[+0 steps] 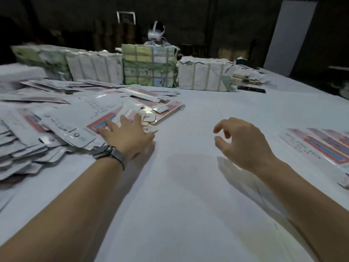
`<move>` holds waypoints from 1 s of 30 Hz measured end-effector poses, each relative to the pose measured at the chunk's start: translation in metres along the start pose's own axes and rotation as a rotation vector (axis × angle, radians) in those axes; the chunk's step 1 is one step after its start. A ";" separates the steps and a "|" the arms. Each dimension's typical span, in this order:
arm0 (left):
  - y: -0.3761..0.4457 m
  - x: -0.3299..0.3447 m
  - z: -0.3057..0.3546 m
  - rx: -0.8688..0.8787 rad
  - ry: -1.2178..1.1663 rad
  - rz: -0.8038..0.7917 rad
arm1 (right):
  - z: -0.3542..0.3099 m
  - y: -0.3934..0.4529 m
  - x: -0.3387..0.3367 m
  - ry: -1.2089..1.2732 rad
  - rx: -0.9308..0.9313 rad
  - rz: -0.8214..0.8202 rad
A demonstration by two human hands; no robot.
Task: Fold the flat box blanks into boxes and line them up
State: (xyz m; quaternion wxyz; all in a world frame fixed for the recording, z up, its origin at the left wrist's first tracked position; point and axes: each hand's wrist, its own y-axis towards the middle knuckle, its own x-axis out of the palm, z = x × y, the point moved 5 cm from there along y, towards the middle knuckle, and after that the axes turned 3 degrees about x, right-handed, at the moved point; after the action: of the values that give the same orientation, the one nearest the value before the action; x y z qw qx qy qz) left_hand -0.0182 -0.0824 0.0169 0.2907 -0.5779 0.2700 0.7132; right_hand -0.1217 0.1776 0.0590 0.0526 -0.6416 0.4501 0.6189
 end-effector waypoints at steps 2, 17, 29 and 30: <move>-0.002 0.002 0.000 -0.012 0.063 -0.027 | -0.003 -0.001 0.003 0.007 -0.016 -0.014; -0.037 -0.039 0.054 0.373 -0.022 0.400 | -0.006 -0.001 0.008 0.093 -0.059 0.083; -0.082 -0.031 0.108 0.549 -1.450 -0.204 | -0.014 0.000 -0.027 0.727 0.037 0.247; -0.084 -0.027 0.110 0.565 -1.476 -0.267 | -0.013 0.001 -0.027 0.725 0.051 0.237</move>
State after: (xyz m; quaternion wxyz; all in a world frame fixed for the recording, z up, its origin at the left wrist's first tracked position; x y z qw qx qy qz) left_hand -0.0266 0.0518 0.0594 0.6127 0.1109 0.1069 0.7752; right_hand -0.1081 0.1829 0.0850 -0.1660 -0.7608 0.5260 0.3421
